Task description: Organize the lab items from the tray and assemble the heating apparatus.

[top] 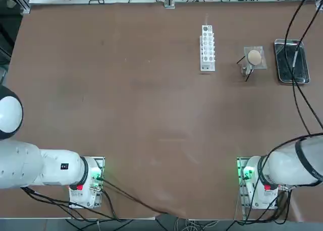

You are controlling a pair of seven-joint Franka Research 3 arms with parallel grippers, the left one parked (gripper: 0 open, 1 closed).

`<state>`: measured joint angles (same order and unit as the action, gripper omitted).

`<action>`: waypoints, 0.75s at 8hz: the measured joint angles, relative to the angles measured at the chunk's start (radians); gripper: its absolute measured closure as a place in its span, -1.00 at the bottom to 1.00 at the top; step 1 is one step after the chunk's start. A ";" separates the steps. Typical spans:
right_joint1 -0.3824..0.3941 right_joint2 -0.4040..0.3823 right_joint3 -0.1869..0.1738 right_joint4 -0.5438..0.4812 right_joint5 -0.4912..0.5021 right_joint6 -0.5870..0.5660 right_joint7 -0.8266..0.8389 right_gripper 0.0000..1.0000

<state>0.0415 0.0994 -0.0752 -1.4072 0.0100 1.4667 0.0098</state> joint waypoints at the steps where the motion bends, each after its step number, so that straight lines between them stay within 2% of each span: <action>1: 0.000 -0.061 0.005 -0.079 0.000 0.040 0.000 -1.00; 3: 0.011 -0.172 0.015 -0.224 0.000 0.096 0.000 -1.00; 6: 0.035 -0.227 0.023 -0.282 -0.002 0.110 -0.001 -1.00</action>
<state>0.0768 -0.1277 -0.0522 -1.6896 0.0077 1.5771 0.0085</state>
